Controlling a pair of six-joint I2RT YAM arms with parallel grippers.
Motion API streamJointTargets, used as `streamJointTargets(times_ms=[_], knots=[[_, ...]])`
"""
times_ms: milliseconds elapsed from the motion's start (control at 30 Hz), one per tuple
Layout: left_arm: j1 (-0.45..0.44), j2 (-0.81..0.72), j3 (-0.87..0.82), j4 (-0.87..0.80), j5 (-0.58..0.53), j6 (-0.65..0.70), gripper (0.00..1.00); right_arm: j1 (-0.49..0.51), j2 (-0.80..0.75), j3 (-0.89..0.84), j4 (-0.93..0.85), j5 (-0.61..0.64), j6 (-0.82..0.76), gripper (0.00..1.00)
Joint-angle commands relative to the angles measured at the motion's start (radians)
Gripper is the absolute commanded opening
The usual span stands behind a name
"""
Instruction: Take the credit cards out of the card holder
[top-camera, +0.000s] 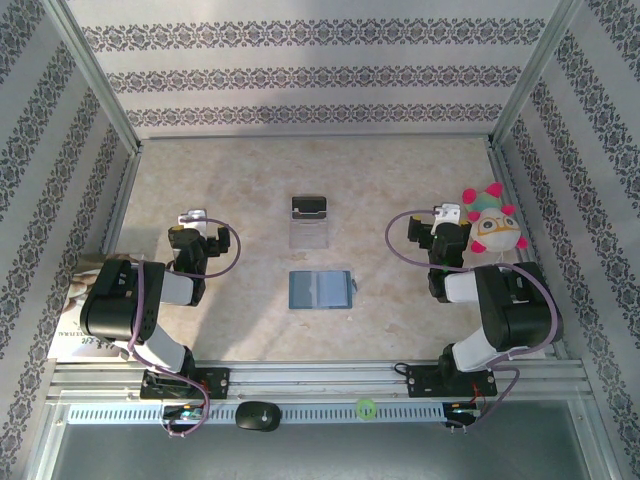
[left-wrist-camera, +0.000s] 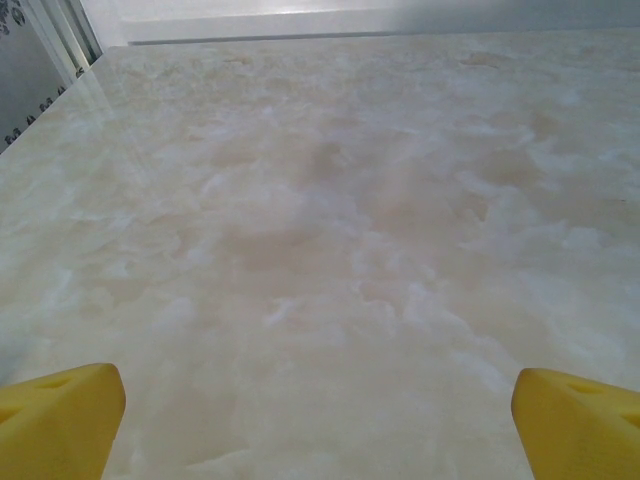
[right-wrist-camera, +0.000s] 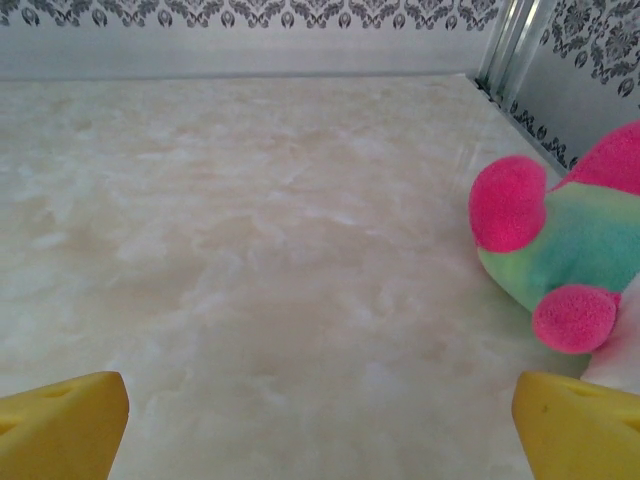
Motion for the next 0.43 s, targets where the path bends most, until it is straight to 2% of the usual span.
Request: streamJointTargets(times_ms=[0,400], knots=[[0.010,-0.001,0.019,0.028,0.014,-0.006,0.99,-0.011,-0.015,-0.004,0.052,0.006,0.008,0.98],[0.010,-0.002,0.020,0.026,0.015,-0.006,0.99,-0.012,-0.015,-0.004,0.053,0.006,0.007,0.98]])
